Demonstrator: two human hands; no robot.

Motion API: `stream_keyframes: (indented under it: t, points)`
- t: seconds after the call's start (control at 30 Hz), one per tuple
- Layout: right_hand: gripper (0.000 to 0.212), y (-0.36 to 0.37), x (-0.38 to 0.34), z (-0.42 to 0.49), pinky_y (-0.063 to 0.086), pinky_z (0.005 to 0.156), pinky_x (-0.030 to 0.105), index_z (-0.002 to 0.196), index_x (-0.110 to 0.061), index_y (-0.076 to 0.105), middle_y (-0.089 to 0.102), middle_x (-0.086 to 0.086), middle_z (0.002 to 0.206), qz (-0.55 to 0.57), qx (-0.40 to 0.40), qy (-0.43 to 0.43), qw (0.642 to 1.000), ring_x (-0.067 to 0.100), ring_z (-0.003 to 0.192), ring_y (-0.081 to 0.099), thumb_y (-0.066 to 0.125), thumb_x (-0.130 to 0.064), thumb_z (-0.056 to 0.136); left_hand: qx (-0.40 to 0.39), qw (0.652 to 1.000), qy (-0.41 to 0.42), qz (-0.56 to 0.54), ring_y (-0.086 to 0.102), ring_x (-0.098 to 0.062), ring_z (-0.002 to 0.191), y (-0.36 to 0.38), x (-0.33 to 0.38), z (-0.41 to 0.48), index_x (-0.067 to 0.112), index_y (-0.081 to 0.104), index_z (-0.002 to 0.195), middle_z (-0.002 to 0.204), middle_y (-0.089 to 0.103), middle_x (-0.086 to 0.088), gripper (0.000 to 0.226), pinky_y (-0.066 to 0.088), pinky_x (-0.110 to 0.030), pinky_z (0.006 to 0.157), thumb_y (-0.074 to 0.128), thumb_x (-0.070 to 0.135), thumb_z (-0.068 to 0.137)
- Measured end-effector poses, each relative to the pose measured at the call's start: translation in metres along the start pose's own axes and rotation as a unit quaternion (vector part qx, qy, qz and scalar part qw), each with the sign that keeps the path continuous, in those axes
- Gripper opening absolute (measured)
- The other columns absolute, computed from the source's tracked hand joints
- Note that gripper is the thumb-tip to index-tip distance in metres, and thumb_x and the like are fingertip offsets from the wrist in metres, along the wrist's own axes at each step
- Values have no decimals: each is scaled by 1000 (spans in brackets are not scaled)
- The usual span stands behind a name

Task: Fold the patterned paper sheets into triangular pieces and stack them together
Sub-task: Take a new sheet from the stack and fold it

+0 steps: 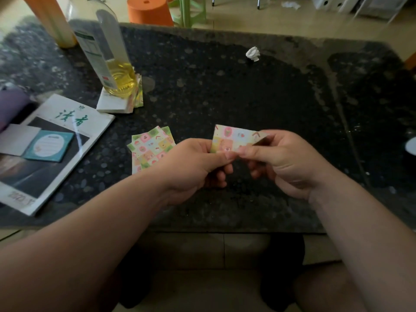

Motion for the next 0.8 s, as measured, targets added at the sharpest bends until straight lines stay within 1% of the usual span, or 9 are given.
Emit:
stream_keyframes:
  t: [0.1,0.23,0.33,0.43,0.53,0.6,0.67,0.73,0.8]
  points:
    - [5,3,7,-1,46,50,22,90,-7,76,75,4,76,-48,-5,21,999,11,63,62,77,-5,86,3,1000,2,-14,55,-8,55,-2,1,1,6,68,91,68,63,-3,13,53,-23,55,60,9,100]
    - [7,4,4,-2,42,46,21,93,-4,76,71,5,73,-25,-9,2,1000,9,59,59,77,-7,87,-4,1000,15,8,56,-10,56,-1,1,-1,4,68,93,68,64,-2,13,53,-23,55,58,7,101]
    - [1,4,1,-2,42,43,20,89,-6,75,70,5,68,-48,-1,-18,999,8,56,58,76,-7,88,-3,999,22,43,56,-10,56,1,1,-2,4,67,91,67,64,-2,14,50,-20,52,58,7,101]
    - [4,2,-3,-2,42,42,19,87,-6,75,69,5,64,-83,-4,-20,996,8,51,57,76,-8,90,-2,998,23,66,56,-9,53,1,1,-2,7,66,88,66,63,-1,15,48,-18,50,58,7,101]
    - [6,0,-7,-4,43,41,19,88,-6,76,68,5,63,-116,-16,-10,993,8,50,57,78,-13,88,-17,997,20,74,57,-11,57,2,3,-3,7,66,93,68,65,-2,10,53,-25,58,60,10,100]
    - [8,-4,-12,-6,42,40,18,89,-5,76,67,5,61,-121,-15,-12,992,7,48,56,78,-13,87,-25,996,18,80,58,-12,58,2,6,-4,6,65,94,68,65,-2,8,54,-26,60,61,11,99]
    - [10,-12,-17,-7,40,38,17,83,-4,73,65,4,57,-116,-3,-15,993,6,44,52,78,-12,86,-32,996,19,82,58,-13,58,1,9,-4,5,64,93,68,64,-3,8,54,-28,62,62,10,99]
    - [17,-23,-20,-8,37,36,16,71,-8,69,63,4,54,-115,20,-11,993,6,41,49,79,-12,84,-42,995,18,87,58,-14,58,1,9,-5,6,63,90,68,64,-4,10,54,-29,63,62,10,99]
    - [24,-39,-25,-9,34,34,15,66,-9,65,60,3,52,-110,44,-2,993,6,40,46,77,-11,86,-51,994,12,97,60,-14,58,0,8,-6,6,63,88,69,65,-4,11,56,-28,63,62,9,99]
Point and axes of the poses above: each hand's wrist, its own z-axis towards the middle knuckle, its own y-axis out of the palm, x = y × z, the point moved 8 cm from there along z, towards the middle knuckle
